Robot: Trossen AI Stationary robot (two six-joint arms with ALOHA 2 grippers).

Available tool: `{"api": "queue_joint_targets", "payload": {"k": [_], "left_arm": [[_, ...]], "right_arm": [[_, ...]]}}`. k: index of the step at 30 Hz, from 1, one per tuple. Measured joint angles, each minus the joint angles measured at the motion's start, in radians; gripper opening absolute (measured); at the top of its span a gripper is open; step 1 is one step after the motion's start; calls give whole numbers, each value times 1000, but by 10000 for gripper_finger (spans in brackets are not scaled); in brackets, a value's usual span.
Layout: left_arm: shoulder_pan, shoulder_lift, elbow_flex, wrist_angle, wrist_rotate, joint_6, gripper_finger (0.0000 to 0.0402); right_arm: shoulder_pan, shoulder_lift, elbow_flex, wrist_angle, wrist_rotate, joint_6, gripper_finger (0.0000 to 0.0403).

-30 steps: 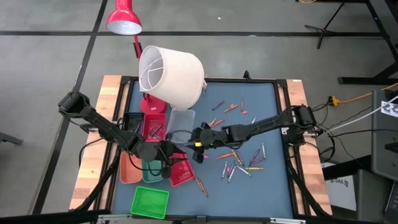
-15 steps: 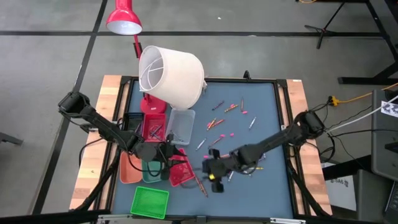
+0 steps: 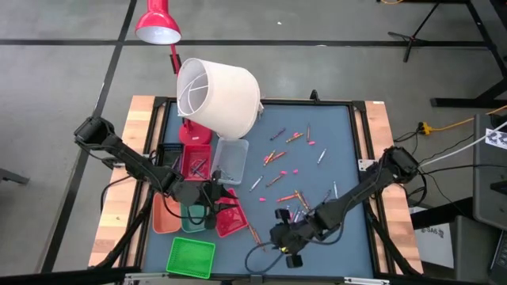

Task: Sort crayons
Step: Put the brown crayon into the bottom red bin

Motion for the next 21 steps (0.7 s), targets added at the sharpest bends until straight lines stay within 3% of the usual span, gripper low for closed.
{"api": "queue_joint_targets", "payload": {"k": [12,16,21], "left_arm": [[1,2,7,123,51,35,100],[0,44,89,124,70,103,100],[0,173,283,39,130,224,100]], "right_arm": [[9,-7,0,-6,2,199,124],[9,-43,0,-8,5,203,124],[12,-110,0,-30,38,201,124]]}}
